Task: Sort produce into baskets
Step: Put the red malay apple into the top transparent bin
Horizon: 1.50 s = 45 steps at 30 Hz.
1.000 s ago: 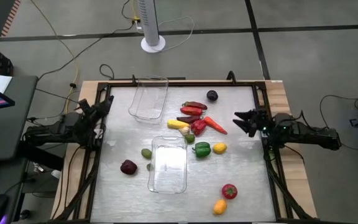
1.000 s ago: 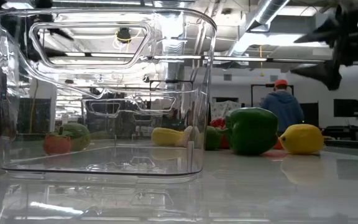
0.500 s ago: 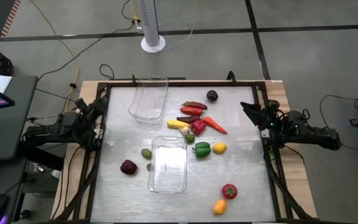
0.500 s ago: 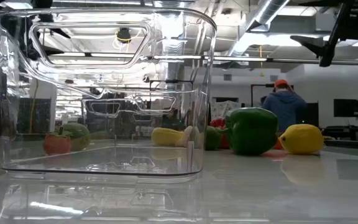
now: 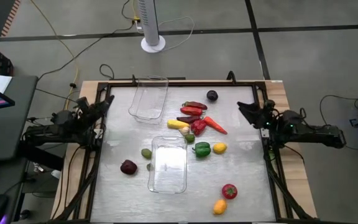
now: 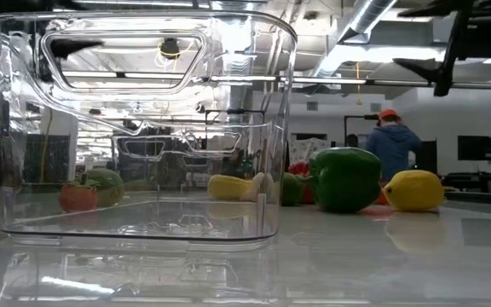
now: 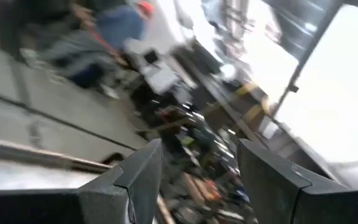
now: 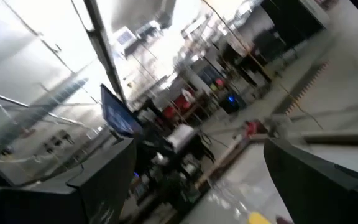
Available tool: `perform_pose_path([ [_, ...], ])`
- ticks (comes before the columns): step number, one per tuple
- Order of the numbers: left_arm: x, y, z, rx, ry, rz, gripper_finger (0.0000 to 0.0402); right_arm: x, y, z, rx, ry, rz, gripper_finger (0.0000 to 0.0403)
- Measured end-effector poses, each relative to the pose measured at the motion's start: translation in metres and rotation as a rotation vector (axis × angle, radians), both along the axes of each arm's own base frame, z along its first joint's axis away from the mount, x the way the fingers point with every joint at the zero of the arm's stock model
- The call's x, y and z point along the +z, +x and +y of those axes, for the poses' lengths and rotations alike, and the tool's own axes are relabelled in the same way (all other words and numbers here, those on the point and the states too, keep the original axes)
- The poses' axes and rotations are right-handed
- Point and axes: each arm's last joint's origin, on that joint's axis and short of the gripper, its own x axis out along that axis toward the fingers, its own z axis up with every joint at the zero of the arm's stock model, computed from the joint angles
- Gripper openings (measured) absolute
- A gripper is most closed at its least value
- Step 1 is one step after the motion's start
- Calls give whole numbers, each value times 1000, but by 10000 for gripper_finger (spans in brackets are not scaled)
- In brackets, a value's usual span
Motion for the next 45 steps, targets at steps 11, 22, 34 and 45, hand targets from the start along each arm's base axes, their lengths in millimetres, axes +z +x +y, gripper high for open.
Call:
perform_pose_path([
  [11,41,28,-2,-54,145,128,194,39,30,-3,65,-32,12,379],
  [22,105,49,-5,-144,262,178,194,118,67,-5,41,-193,29,379],
  [34,144,61,-6,-224,243,487,194,144,96,-9,11,-178,30,379],
  [45,115,92,-15,-622,-3,876,194,147,132,-9,139,-297,584,379],
])
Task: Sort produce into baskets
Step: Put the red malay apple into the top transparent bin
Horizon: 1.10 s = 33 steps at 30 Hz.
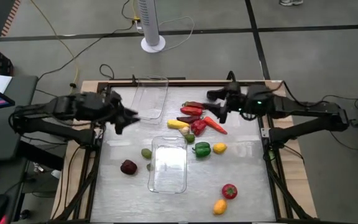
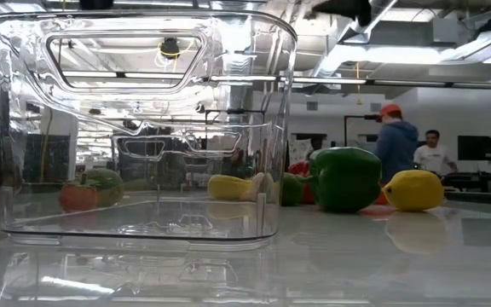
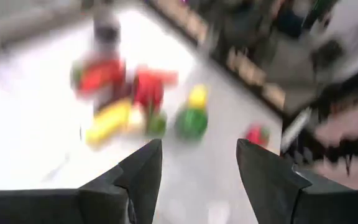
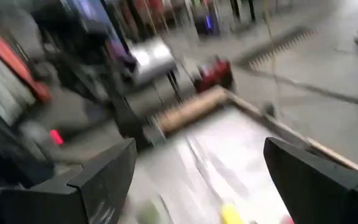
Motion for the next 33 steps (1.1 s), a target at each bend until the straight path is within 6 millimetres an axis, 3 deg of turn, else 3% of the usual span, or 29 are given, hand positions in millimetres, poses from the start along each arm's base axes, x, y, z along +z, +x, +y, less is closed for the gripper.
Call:
perform_pose_path([
  [5,-28,12,-12,-121,-138,291,200,5,3,0,25,-75,174,379],
  [11,-57,17,-34,-183,-138,574,225,2,-9,-2,22,-75,297,379],
  [18,-88,15,-69,-349,-97,637,234,0,-17,-2,3,-50,339,379],
  [26,-130,12,-90,-357,-11,683,237,-2,-18,-3,-23,-57,366,379],
  [33,-163,23,-103,-565,114,759,308,-2,-18,-3,-28,-56,366,379],
])
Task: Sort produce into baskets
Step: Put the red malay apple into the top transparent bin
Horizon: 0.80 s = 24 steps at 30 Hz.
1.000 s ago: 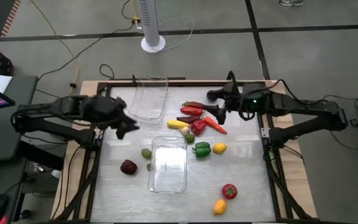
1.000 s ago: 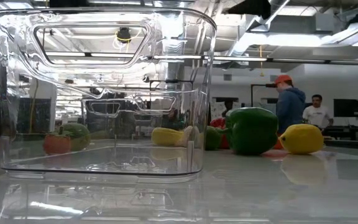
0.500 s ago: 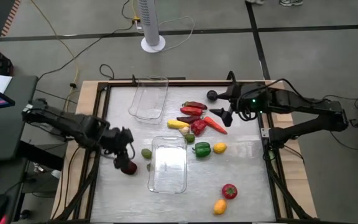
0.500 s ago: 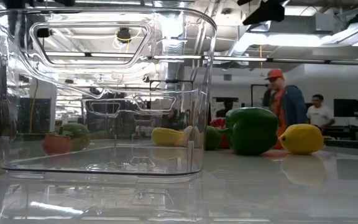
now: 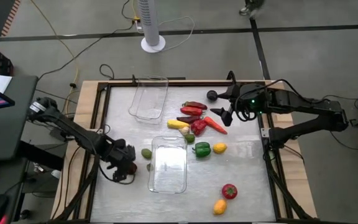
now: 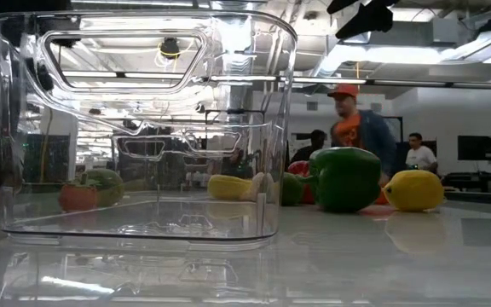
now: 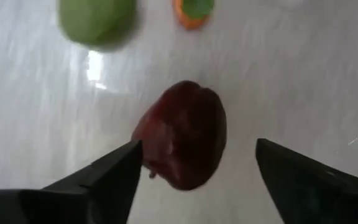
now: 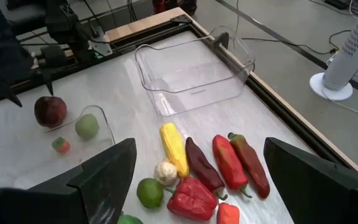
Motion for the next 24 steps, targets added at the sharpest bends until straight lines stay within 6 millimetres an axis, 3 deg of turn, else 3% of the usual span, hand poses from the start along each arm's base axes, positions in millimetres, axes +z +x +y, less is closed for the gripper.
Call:
perform_pose_path([
  [6,-25,12,-8,-188,67,94,376,0,0,0,-13,20,-6,379],
  [11,-50,18,-14,-288,129,199,384,-1,-1,0,-28,34,-4,379],
  [17,-62,22,-16,-291,144,260,336,-1,-1,0,-34,39,-4,379],
  [22,-47,24,-17,-259,122,205,263,-1,-1,0,-34,38,-4,379],
  [24,-37,22,-15,-239,115,189,256,-1,-1,-1,-39,38,-4,379],
])
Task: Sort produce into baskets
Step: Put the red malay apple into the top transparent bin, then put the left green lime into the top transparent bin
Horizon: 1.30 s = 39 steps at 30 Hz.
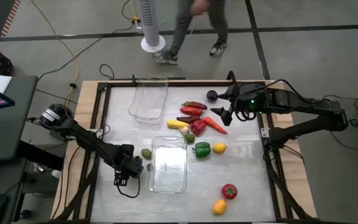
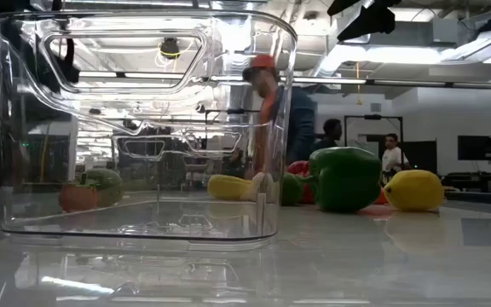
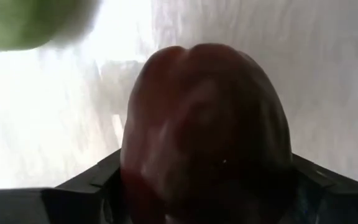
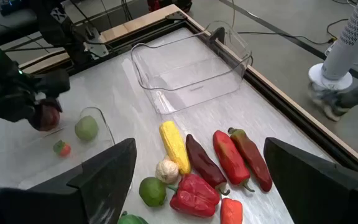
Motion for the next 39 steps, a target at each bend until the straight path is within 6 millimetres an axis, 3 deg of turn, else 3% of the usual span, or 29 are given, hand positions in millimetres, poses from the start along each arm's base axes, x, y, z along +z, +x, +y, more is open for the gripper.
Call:
perform_pose_path([
  [5,35,-11,19,129,-7,-61,256,0,0,-4,-19,-1,-3,379],
  [9,73,-10,40,238,-69,-234,262,0,-1,-7,-34,-2,-4,379],
  [13,109,11,56,232,-142,-439,271,1,-2,-11,-51,-3,-6,379],
  [16,125,36,68,220,-109,-495,269,1,-2,-13,-63,-3,-11,379],
  [22,128,91,87,188,-134,-465,288,1,-2,-13,-59,-2,-13,379],
  [28,115,118,84,122,-266,-390,342,1,-2,-13,-58,0,-11,379],
  [33,112,109,84,148,-274,-300,354,0,-2,-13,-55,3,-2,379],
  [39,117,70,86,166,-153,-329,339,0,-2,-15,-63,3,-4,379],
])
